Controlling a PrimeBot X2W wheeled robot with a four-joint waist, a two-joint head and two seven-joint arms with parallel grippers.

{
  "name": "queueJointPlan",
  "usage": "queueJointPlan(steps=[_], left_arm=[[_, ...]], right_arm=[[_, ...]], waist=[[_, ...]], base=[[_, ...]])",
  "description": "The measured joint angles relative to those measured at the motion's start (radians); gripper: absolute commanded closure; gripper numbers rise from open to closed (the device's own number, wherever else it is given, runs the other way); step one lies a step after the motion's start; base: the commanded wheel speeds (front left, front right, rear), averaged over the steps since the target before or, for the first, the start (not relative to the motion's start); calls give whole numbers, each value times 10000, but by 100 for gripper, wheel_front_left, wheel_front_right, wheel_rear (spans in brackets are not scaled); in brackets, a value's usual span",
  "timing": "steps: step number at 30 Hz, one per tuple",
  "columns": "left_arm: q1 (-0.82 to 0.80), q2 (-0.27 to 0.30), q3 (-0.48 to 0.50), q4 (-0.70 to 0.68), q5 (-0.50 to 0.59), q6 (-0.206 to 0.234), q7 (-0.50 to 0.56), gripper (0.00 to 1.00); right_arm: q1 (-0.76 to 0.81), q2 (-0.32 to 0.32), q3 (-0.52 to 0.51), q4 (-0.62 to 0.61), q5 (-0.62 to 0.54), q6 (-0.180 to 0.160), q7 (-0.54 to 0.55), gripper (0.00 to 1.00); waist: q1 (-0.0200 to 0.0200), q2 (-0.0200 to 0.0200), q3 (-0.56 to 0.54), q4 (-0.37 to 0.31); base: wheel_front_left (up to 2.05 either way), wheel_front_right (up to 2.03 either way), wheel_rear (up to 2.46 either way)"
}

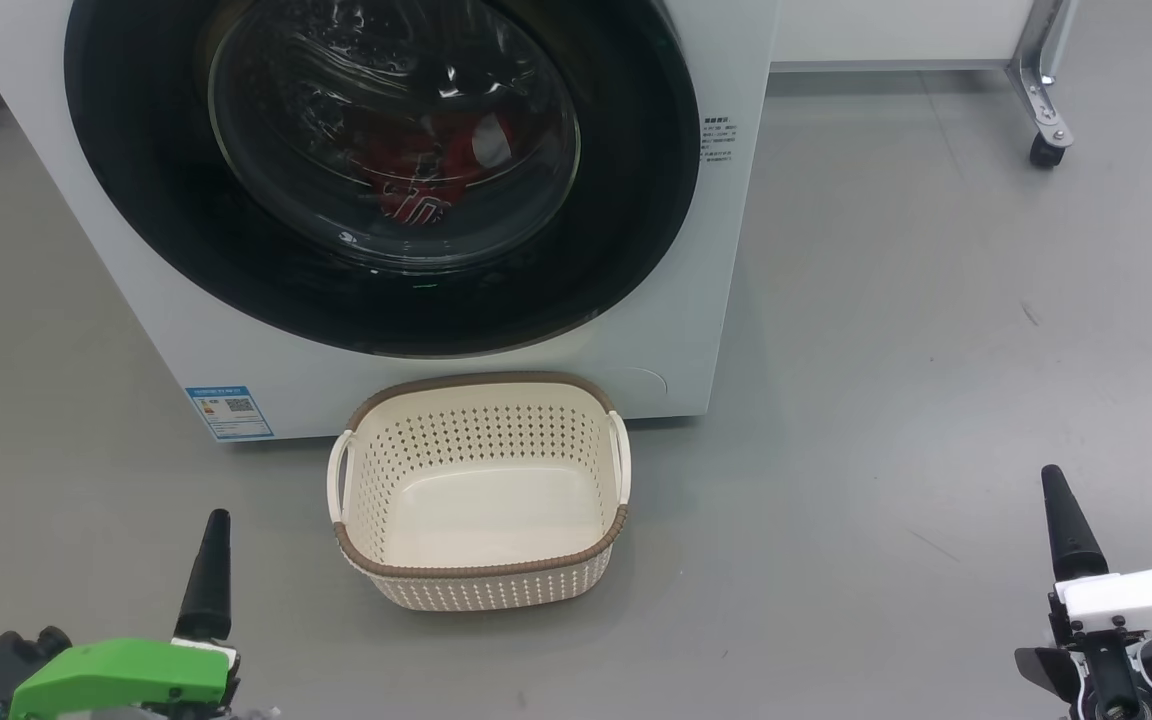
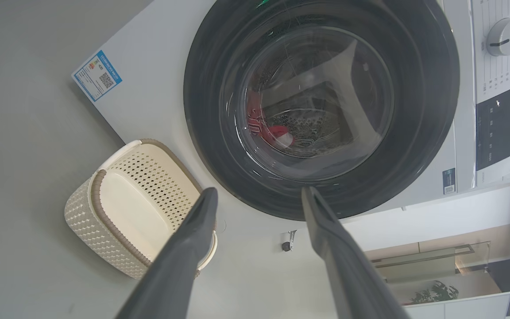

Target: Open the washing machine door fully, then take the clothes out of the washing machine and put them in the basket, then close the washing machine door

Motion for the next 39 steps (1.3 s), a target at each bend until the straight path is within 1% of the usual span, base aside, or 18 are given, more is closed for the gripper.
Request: queueJointPlan(steps=[8, 11, 19, 24, 26, 29, 31, 33, 35, 37, 39], left_arm=[[0, 247, -192, 63, 1411, 2, -305, 0], [-1, 284, -270, 71, 1824, 96, -418, 0], [-32, 408, -343, 35, 3367, 366, -683, 0], [-50, 430, -389, 21, 4232, 610, -834, 0], [-50, 472, -510, 19, 4765, 706, -882, 0], [-51, 487, -662, 15, 5388, 802, -1001, 0], [-51, 487, -700, 15, 5515, 826, -1016, 0], [-51, 491, -809, 6, 6084, 940, -1129, 0], [-51, 493, -903, 6, 6481, 1005, -1195, 0], [-51, 491, -989, 2, 6759, 1068, -1231, 0], [-50, 483, -1047, 0, 7124, 1143, -1319, 0]], right_arm=[[-3, -430, 435, 31, -1434, -15, -364, 0], [-8, -562, 589, 58, -1977, -107, -495, 0], [-47, -871, 978, 119, -3457, -535, -805, 0], [-48, -1026, 1294, 176, -4439, -790, -982, 0], [-48, -1080, 1425, 209, -4786, -917, -1068, 0], [-48, -1116, 1603, 255, -5283, -1062, -1164, 0], [-48, -1118, 1668, 263, -5413, -1095, -1218, 0], [-48, -1131, 1862, 295, -5891, -1244, -1321, 0], [-48, -1135, 1956, 313, -6157, -1336, -1381, 0], [-48, -1139, 2079, 337, -6447, -1348, -1455, 0], [-48, -1147, 2180, 357, -6725, -1476, -1498, 0]], waist=[[0, 0, -34, 16], [0, 0, -45, 22], [0, 0, -65, 42], [0, 0, -65, 53], [0, 0, -66, 57], [0, 0, -67, 59], [0, 0, -68, 59], [0, 0, -73, 56], [0, 0, -77, 52], [0, 0, -82, 47], [0, 0, -86, 42]], base=[[0, 0, 0], [0, 0, 0], [0, 0, 0], [0, 0, 0], [0, 0, 0], [0, 0, 0], [0, 0, 0], [0, 0, 0], [0, 0, 0], [0, 0, 0], [0, 0, 0]])
